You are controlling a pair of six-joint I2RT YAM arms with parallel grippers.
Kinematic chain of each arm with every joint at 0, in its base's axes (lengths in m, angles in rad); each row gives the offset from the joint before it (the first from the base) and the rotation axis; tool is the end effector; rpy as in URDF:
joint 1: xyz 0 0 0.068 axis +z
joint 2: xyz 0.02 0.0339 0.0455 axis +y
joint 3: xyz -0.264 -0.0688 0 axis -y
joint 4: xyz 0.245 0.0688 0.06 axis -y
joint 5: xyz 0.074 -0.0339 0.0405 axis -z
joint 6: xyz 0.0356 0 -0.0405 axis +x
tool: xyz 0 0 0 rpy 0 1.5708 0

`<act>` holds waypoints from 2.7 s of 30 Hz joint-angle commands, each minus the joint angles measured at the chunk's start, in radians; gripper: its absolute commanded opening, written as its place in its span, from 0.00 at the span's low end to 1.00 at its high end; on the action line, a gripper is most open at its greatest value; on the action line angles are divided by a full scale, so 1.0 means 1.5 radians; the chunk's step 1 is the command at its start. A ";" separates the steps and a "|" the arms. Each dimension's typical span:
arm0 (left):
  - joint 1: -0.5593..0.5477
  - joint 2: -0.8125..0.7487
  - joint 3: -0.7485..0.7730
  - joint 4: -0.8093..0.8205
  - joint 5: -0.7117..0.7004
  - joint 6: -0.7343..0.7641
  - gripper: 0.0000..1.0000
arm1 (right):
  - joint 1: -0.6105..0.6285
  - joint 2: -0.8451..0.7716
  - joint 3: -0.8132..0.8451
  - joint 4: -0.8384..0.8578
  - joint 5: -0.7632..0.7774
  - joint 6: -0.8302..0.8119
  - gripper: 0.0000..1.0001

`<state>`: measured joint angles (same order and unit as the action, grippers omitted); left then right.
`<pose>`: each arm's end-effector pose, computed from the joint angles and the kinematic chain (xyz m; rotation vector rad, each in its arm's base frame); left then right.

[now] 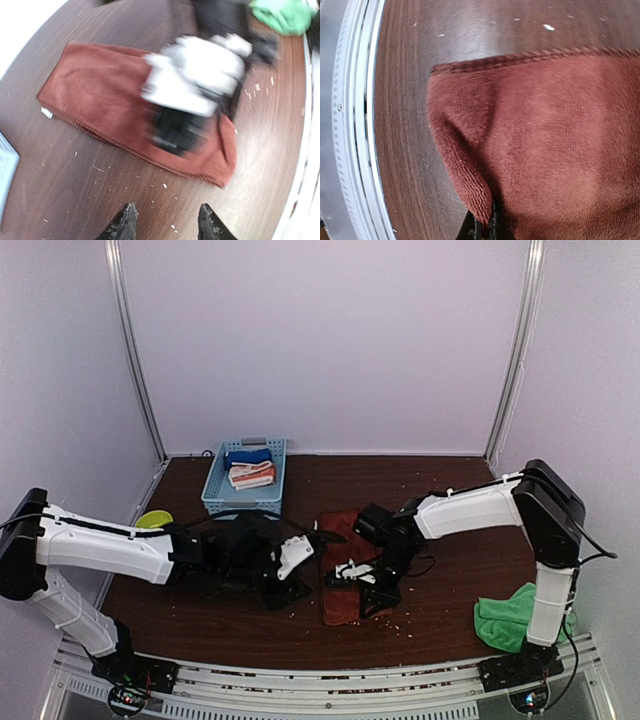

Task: Roll the towels
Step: Roll the towel at the center of the board.

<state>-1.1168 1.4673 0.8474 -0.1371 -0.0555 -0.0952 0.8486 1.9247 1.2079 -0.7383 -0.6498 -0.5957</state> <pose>0.1362 -0.2747 0.2074 1.1434 2.0987 -0.5321 0.2135 0.2749 0.1438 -1.9903 2.1725 1.0058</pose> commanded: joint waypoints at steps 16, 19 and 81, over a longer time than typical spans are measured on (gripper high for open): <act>-0.127 0.261 0.152 0.108 -0.192 0.305 0.48 | -0.148 0.211 0.156 -0.221 -0.221 -0.016 0.00; -0.114 0.301 0.194 0.082 -0.171 0.290 0.47 | -0.148 0.209 0.155 -0.219 -0.222 -0.018 0.00; 0.139 0.528 0.364 -0.124 0.426 -0.145 0.00 | 0.090 -0.340 -0.243 0.256 0.401 -0.043 0.32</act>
<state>-0.9154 2.1906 1.4109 -0.2481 0.6655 -0.3000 0.9138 1.3823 0.8898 -0.5274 -0.3172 -0.6086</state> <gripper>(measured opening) 0.023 0.306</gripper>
